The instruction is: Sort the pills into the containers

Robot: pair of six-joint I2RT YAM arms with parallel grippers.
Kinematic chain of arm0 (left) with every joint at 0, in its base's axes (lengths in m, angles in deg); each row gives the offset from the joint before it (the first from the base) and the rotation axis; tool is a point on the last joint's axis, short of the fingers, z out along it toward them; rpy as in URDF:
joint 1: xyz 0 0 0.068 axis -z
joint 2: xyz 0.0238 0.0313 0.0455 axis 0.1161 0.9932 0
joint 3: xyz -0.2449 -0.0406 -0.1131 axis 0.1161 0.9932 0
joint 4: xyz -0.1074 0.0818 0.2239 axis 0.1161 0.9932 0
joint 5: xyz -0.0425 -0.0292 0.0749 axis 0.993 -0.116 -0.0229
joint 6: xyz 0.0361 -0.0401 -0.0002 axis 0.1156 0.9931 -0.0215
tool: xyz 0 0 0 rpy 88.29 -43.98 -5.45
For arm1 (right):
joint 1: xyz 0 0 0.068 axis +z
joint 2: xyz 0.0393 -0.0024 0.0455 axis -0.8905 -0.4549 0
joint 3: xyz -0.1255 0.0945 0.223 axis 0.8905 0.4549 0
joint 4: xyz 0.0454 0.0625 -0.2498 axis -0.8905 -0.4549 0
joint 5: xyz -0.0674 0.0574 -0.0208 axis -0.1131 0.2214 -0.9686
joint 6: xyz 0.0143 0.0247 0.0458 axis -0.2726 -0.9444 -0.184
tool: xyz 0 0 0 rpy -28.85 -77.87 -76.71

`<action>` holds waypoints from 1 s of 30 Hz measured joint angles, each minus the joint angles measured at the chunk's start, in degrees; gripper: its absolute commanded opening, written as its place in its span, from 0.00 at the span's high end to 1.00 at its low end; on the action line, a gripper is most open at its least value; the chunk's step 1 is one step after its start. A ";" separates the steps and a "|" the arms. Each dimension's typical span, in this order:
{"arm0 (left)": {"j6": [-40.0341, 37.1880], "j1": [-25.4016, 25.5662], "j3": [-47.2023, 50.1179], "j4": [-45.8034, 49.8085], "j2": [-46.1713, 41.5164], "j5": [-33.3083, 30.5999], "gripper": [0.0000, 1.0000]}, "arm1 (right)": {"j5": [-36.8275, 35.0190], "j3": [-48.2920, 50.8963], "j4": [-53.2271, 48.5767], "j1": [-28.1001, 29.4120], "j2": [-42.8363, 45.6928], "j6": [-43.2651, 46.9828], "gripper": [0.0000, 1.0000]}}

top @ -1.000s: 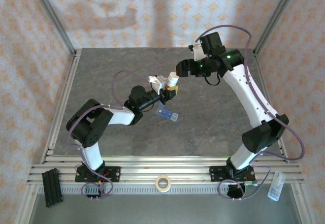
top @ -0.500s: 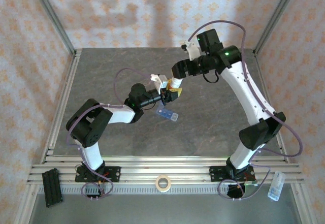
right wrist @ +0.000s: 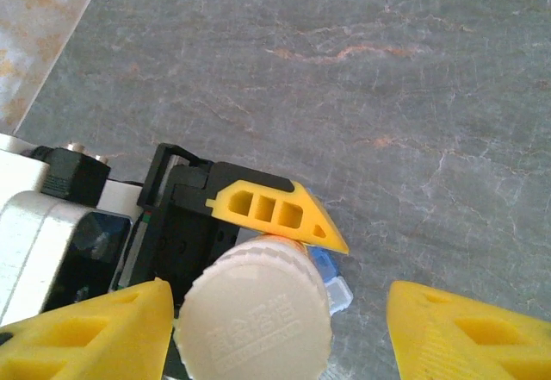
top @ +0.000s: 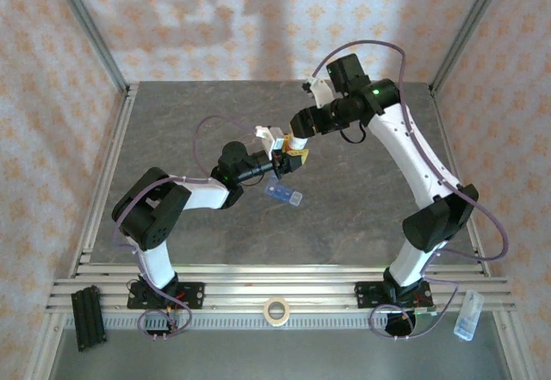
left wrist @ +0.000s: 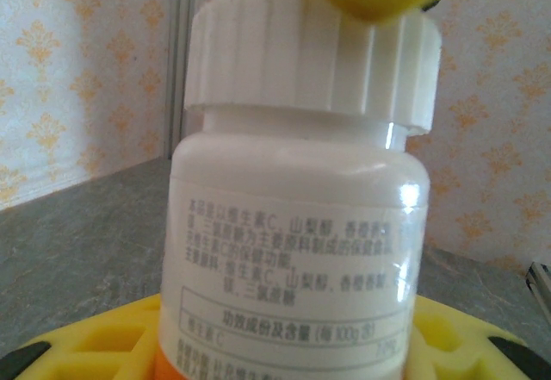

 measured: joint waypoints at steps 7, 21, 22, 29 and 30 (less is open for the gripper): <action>0.24 0.00 -0.02 0.74 0.00 0.02 1.00 | 0.28 1.16 0.07 0.17 -0.09 -0.17 0.52; -3.28 1.22 2.56 5.16 0.00 -9.49 1.00 | -5.99 15.04 14.16 2.71 3.67 -20.20 0.62; -4.02 1.64 2.86 5.46 0.00 -11.19 1.00 | -7.17 16.33 15.34 3.28 4.11 -22.25 0.62; -8.11 3.67 3.56 6.71 0.00 -21.68 1.00 | -14.19 20.28 20.52 6.29 5.09 -32.89 0.55; -8.52 3.72 3.56 6.38 0.00 -22.34 1.00 | -14.64 20.26 20.81 6.36 5.09 -33.55 0.52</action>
